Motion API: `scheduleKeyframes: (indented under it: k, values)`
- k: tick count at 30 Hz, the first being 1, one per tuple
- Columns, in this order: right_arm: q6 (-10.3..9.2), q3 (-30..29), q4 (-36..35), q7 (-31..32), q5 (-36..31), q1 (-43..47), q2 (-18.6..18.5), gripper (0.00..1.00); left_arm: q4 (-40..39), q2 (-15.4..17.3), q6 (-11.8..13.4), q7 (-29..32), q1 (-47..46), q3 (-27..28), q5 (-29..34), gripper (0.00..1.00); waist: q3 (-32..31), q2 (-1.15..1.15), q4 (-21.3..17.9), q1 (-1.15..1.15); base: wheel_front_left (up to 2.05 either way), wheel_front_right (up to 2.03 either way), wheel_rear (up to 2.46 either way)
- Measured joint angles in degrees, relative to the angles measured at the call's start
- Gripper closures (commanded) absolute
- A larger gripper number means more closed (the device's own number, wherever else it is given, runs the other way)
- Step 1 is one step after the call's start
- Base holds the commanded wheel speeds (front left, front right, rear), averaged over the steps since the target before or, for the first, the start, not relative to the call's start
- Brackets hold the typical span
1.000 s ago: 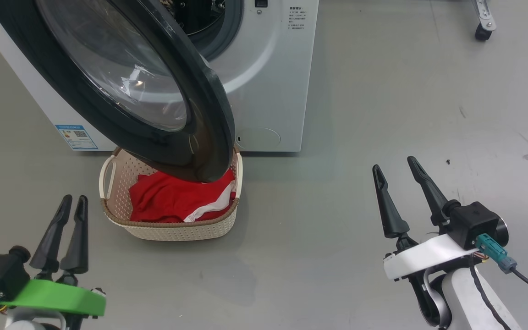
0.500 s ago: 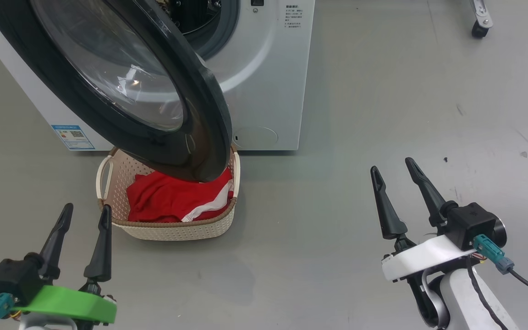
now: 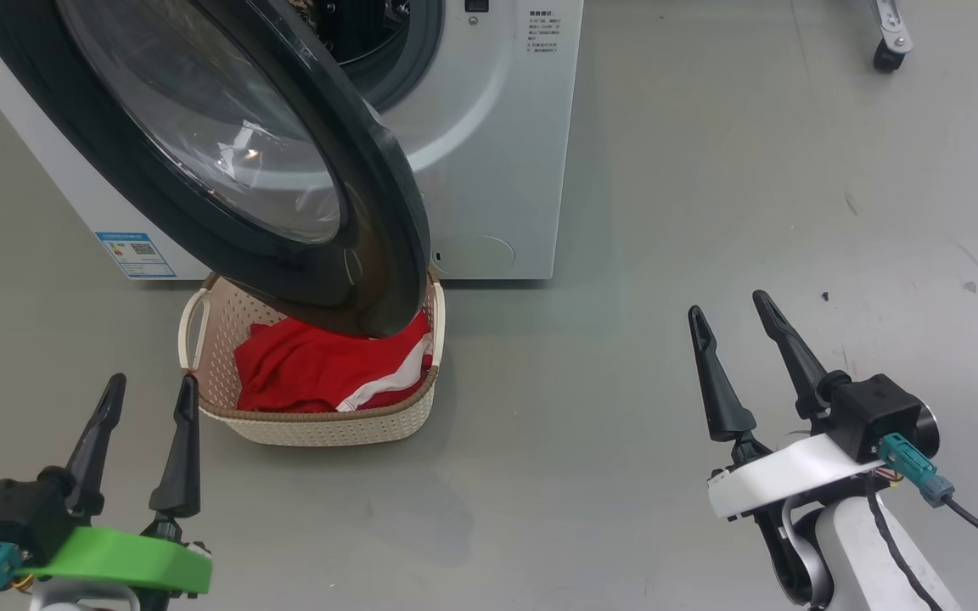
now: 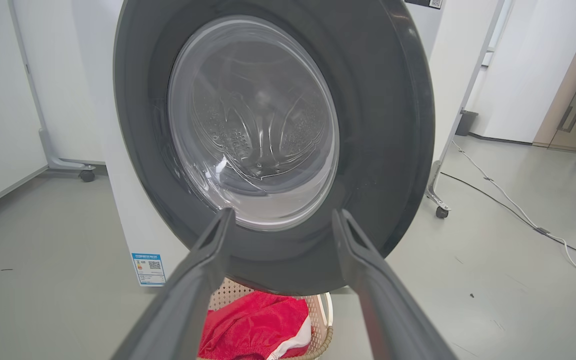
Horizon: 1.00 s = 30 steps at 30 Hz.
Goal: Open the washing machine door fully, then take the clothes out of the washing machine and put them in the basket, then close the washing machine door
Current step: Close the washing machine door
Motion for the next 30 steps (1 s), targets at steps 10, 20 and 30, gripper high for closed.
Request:
scheduleKeyframes:
  k: [10, 20, 30]
  values:
    - [0.05, -0.24, 0.00, 0.00, -0.01, 0.00, 0.21, 0.00, -0.73, -1.03, -0.02, 0.00, 0.00, 0.70, 0.47, 0.00, 0.12, 0.00, -0.17, 0.00, 0.00, 0.00, 0.00]
    - [0.25, -0.54, 0.00, 0.00, -0.20, 0.01, 0.33, 0.00, -0.71, -1.44, -0.44, 0.00, 0.00, 0.96, 1.65, 0.00, 0.17, 0.00, -0.10, 0.00, 0.00, 0.00, 0.00]
    - [0.52, -0.57, 0.00, 0.00, -0.49, 0.01, 0.56, 0.00, -0.71, -1.74, -0.44, 0.00, 0.00, 1.44, 2.05, 0.00, 0.02, 0.00, -0.12, 0.00, 0.00, 0.00, 0.00]
